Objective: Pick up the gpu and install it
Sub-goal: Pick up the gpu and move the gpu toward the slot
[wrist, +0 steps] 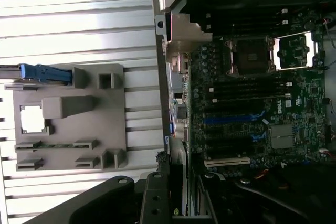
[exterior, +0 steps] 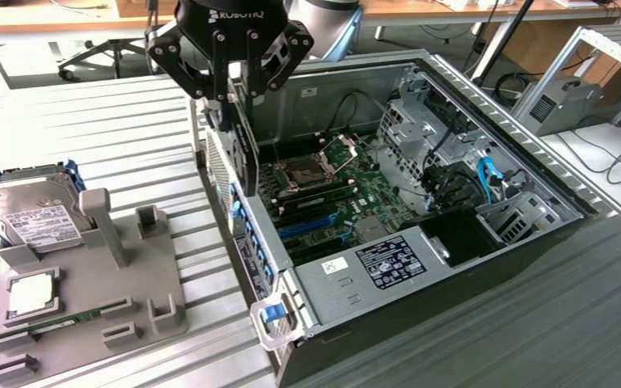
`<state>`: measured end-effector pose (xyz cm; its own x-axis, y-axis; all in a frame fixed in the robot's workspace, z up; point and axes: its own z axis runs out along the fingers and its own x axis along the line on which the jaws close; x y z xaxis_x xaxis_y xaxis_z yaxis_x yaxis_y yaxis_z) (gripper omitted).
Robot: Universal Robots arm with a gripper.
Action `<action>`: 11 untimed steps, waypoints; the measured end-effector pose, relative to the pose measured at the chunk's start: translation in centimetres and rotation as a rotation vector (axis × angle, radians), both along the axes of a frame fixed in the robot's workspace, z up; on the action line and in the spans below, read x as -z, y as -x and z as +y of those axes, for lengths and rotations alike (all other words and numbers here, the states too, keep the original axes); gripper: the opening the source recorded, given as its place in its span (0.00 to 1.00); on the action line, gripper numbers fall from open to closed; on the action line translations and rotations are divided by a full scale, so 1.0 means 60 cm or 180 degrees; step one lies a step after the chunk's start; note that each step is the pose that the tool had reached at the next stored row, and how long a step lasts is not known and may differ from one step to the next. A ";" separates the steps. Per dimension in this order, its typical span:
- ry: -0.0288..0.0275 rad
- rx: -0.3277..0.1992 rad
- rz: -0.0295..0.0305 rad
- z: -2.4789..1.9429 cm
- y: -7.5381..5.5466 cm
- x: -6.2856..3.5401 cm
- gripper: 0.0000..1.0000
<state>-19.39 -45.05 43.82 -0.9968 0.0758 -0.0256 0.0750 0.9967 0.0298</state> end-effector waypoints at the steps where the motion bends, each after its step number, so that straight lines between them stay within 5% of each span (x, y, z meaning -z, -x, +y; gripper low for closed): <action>1: 0.0000 0.0000 0.0000 0.0000 -0.001 0.000 0.26; 11: 0.0000 0.0000 0.0000 0.0000 -0.006 0.000 0.26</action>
<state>-19.05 -45.05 43.80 -0.9968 0.0759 -0.0256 0.0751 0.9967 0.0298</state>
